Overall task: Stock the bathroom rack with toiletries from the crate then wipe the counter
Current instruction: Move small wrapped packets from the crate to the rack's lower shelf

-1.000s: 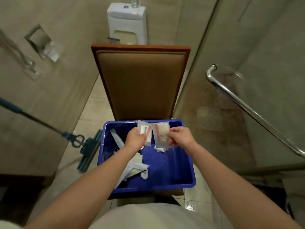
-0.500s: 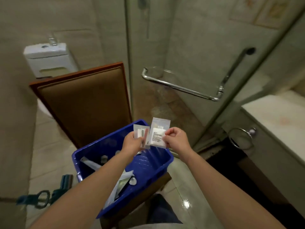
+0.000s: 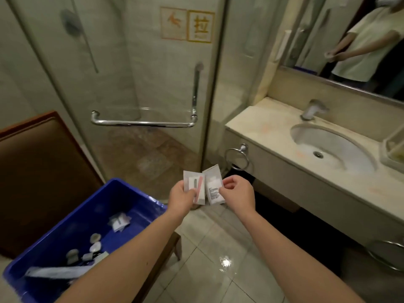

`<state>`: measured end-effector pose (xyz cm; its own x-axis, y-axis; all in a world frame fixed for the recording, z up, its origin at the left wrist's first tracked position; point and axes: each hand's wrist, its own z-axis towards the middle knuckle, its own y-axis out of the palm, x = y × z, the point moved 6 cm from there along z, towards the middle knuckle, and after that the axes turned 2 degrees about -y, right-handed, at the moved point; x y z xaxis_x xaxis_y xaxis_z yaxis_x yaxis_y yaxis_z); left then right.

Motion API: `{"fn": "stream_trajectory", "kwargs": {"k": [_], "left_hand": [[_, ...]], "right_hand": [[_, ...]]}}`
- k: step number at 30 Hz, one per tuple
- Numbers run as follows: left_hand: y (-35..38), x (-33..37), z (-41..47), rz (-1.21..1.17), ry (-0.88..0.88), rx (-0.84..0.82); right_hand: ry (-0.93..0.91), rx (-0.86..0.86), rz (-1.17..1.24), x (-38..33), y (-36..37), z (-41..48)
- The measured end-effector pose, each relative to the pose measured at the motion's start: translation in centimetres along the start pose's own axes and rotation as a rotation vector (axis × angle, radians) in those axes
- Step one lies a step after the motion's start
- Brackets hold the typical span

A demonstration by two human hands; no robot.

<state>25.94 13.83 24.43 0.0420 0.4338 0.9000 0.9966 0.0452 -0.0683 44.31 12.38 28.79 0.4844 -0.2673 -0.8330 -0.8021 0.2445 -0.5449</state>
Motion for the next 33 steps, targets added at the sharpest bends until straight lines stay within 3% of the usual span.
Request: {"fn": "stream_trajectory", "kwargs": {"k": [11,18,33], "left_hand": [[21.3,0.7,-5.6,-0.149,-0.108,-0.432],[32.2,0.4,-8.3,-0.062,-0.064,-0.558],[48.0,-0.4,-9.0,0.168,0.02,-0.619]], "right_hand": [[0.032,-0.007,0.164,9.3,-14.3,1.0],[0.058,0.001,0.181,15.9,-23.7,2.2],[0.294,0.381,0.453,27.0,-36.7,2.5]]}}
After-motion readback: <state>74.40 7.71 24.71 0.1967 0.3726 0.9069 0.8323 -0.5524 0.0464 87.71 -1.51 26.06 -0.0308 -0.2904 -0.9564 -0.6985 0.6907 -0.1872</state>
